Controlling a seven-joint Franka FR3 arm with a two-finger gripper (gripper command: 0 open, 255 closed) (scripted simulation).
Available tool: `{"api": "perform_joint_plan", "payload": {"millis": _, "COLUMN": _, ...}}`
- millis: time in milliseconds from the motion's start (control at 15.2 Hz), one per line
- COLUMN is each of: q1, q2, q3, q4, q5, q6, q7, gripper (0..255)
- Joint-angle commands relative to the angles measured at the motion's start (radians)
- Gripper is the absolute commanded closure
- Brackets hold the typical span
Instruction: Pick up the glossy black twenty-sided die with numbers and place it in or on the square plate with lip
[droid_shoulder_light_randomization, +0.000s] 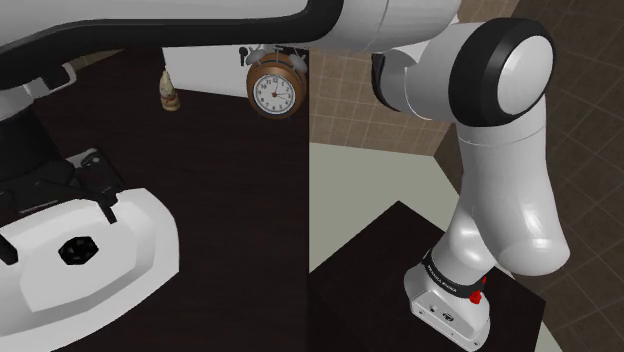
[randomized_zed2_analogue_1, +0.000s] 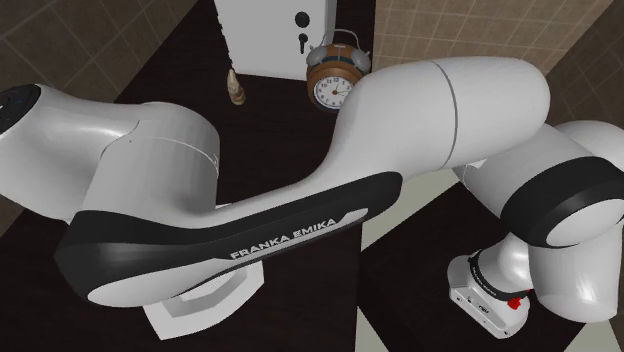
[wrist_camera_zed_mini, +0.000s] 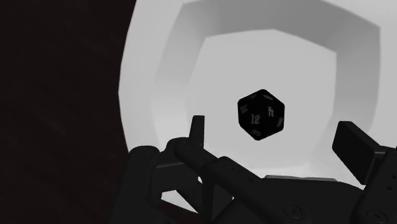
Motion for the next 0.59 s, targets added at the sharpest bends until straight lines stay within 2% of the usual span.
{"api": "perform_joint_plan", "payload": {"millis": 0, "q1": 0.025, "q2": 0.024, "q3": -0.005, "q4": 0.100, "q5": -0.009, "q6": -0.075, "q7": -0.007, "gripper": 0}}
{"api": "perform_joint_plan", "payload": {"millis": 66, "q1": 0.040, "q2": 0.039, "q3": -0.007, "q4": 0.154, "q5": -0.015, "q6": -0.112, "q7": -0.010, "gripper": 0}}
{"api": "perform_joint_plan", "payload": {"millis": 528, "q1": 0.040, "q2": 0.039, "q3": -0.008, "q4": 0.154, "q5": -0.014, "q6": -0.112, "q7": -0.010, "gripper": 0}}
